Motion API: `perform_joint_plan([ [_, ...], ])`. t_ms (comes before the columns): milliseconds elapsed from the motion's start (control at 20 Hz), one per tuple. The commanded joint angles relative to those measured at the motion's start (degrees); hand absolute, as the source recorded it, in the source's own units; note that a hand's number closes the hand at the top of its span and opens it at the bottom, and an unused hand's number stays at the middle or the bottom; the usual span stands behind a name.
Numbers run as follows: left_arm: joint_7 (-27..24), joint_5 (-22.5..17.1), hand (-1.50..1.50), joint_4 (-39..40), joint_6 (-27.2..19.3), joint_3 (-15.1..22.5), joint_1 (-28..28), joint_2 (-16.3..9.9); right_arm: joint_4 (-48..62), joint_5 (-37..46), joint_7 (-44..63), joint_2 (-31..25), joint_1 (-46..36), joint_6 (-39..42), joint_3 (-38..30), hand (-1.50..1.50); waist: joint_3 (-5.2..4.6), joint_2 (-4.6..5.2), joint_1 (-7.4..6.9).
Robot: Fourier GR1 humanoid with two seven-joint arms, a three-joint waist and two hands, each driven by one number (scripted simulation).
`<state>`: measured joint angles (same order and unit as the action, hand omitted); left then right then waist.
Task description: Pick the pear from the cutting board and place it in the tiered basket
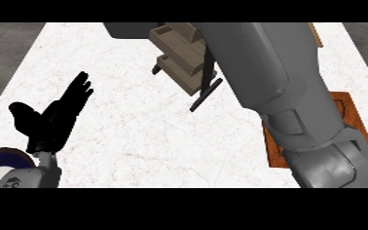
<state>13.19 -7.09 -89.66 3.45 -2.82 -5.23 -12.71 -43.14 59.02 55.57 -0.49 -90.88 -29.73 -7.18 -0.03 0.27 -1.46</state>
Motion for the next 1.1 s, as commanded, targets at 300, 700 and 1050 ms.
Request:
perform_joint_plan([
  [300, -1.1, -0.4, 0.0, 1.5, 0.3, -2.1, 0.7, -0.7, -13.1, 1.0, 2.8, -3.2, 4.6, -11.5, -5.1, -1.5, 0.04, -0.61, 2.24],
  [700, 1.9, -0.2, 0.0, -1.4, -0.4, -2.2, 1.2, -1.0, -33.1, 6.0, 11.2, -9.8, 9.8, 2.1, -6.2, -1.5, 0.11, -1.35, 3.74],
  [1050, -0.8, -0.1, 0.0, -1.5, 0.1, -3.0, 3.8, -1.0, -55.7, -0.2, 12.4, -17.7, 20.4, 17.3, -9.7, -1.5, 0.13, -1.41, 4.27],
])
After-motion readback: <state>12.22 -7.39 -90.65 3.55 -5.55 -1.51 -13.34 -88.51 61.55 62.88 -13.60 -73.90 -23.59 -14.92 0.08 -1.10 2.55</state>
